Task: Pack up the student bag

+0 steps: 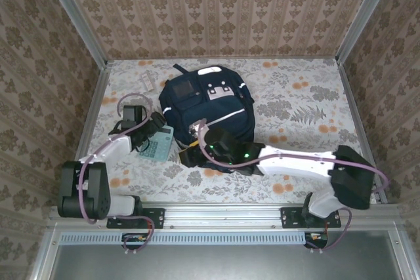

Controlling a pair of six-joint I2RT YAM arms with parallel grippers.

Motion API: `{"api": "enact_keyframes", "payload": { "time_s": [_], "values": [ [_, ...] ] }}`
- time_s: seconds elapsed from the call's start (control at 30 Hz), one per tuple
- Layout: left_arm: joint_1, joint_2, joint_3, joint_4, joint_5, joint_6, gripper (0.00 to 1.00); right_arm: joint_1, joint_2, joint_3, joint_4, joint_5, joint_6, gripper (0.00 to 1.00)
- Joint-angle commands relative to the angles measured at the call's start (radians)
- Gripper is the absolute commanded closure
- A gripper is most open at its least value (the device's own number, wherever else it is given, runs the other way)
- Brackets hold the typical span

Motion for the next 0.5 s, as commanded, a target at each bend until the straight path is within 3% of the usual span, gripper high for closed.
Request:
{"api": "enact_keyframes", "payload": {
  "time_s": [0.0,0.03,0.17,0.47],
  "values": [
    [-0.001,-0.065,-0.025,-0.046,-0.038,-0.024,0.03,0.0,0.12,0.091,0.028,-0.024,0.046,0.47],
    [0.002,-0.084,-0.028,-0.067,-0.062,-0.022,0.03,0.001,0.152,0.118,0.027,-0.027,0.05,0.52],
    [0.027,-0.201,-0.046,-0.164,-0.181,-0.032,0.02,-0.007,0.294,0.238,0.02,-0.013,0.082,0.53],
    [0.089,-0.506,-0.143,-0.213,-0.268,-0.066,0.0,-0.064,0.565,0.49,-0.065,0.082,0.144,0.52]
  ]
}}
